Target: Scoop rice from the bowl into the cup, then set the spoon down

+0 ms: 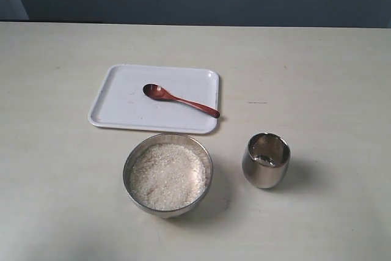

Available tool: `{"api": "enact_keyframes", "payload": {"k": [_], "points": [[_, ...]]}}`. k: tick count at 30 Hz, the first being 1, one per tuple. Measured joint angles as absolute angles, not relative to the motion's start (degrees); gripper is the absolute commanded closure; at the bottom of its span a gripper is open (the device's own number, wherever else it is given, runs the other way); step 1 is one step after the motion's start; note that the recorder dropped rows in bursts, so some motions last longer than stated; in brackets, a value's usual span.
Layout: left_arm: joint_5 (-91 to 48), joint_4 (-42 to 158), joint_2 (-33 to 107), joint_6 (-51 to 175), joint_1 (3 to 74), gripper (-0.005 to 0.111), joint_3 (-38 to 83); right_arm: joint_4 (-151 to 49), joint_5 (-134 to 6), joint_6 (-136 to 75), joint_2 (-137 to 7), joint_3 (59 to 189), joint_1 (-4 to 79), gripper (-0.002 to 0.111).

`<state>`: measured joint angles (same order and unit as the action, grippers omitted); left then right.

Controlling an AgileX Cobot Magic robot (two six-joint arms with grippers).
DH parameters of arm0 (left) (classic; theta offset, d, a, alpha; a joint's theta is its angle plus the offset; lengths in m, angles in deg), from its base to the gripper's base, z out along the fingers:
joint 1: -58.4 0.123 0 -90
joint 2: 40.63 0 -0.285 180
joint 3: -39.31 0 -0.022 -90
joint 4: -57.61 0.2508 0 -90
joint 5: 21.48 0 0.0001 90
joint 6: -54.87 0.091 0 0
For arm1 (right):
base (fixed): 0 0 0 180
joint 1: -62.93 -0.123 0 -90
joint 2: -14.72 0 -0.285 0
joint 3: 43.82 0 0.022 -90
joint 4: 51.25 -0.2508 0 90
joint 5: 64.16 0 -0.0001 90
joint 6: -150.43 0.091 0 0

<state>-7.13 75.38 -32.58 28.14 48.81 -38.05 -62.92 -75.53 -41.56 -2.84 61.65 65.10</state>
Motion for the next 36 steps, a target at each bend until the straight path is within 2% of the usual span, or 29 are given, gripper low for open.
{"api": "enact_keyframes", "payload": {"k": [4,8,24,36], "points": [[-7.1,75.4,-32.6,28.1,48.8,0.106,-38.0,-65.4,-80.2,-41.6,5.3,59.4,68.8,0.109],[-7.1,75.4,-32.6,28.1,48.8,0.106,-38.0,-66.4,-83.1,-41.6,6.5,59.4,71.6,0.109],[-7.1,75.4,-32.6,28.1,48.8,0.106,-38.0,-66.4,-83.6,-40.9,6.6,59.4,71.9,0.109],[-7.1,75.4,-32.6,28.1,48.8,0.106,-38.0,-58.7,-83.6,-30.7,6.6,59.4,71.9,0.109]]}}
